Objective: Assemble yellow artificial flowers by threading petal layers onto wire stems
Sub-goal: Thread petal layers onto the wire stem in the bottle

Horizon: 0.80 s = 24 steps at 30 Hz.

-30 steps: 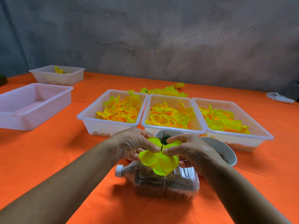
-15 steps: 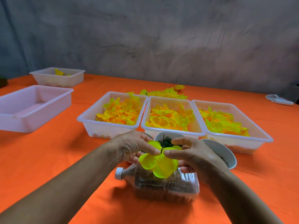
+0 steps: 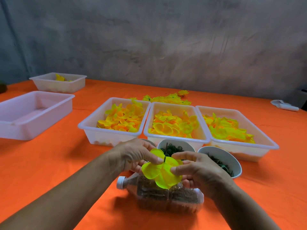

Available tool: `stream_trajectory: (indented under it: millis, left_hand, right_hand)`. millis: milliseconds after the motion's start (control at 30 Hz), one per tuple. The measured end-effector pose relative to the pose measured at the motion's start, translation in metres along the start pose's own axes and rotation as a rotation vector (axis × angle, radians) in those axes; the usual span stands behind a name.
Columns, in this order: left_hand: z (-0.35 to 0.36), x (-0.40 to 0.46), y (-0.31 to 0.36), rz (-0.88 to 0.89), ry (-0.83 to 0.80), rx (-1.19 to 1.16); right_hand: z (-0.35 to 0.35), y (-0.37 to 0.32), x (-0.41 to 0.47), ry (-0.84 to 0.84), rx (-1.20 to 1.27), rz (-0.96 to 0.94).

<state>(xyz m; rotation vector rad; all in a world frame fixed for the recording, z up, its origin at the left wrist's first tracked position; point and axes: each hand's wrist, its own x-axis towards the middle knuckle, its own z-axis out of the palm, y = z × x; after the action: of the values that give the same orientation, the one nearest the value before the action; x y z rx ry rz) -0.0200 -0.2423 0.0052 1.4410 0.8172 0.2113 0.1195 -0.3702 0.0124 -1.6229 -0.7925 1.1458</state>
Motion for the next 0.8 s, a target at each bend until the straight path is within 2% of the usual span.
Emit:
stream_trajectory:
  millis: [200, 433, 667, 800]
  left_hand:
    - [-0.001, 0.002, -0.001, -0.004, 0.003, 0.005]
    - [-0.001, 0.002, -0.002, -0.003, 0.011, 0.001]
    - [-0.001, 0.001, -0.002, -0.004, 0.002, 0.006]
    - [0.000, 0.000, -0.002, -0.003, 0.004, -0.003]
  right_hand:
    - [-0.002, 0.002, 0.001, 0.000, 0.085, 0.020]
    - [0.002, 0.007, -0.005, 0.107, -0.096, -0.163]
    - [0.006, 0.007, -0.010, 0.112, -0.067, -0.211]
    - [0.007, 0.008, -0.013, 0.145, -0.109, -0.304]
